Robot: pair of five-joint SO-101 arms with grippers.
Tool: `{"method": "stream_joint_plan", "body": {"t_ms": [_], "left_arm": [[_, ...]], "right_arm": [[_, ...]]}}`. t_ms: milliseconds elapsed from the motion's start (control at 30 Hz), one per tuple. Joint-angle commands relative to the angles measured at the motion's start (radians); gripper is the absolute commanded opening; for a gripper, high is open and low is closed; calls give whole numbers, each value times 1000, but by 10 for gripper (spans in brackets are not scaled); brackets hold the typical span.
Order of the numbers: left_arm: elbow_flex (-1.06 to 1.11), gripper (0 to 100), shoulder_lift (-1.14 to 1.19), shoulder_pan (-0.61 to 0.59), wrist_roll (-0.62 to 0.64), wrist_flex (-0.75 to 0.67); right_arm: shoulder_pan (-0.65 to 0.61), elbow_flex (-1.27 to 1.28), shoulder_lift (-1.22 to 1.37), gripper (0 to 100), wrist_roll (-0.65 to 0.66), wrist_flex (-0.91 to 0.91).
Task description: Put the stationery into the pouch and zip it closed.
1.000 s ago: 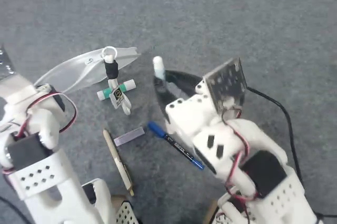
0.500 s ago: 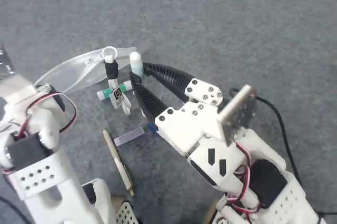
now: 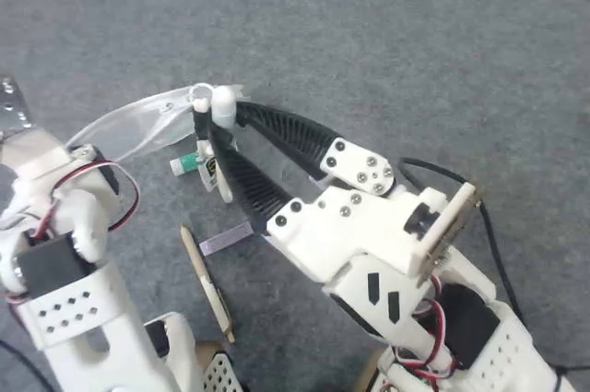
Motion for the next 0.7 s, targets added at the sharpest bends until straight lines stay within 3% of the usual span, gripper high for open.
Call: {"method": "stream_joint_plan", "body": {"t_ms": [0,200,667], "left_arm": [[-22,12,9,5,15,-12],[-22,12,9,5,15,-11],[-22,12,9,5,15,-11]], "right_arm": [[-16,-8,22,6,23,-90],[-16,-8,156,6,23,-312],[-13,-8,389,6,28,-598]]}}
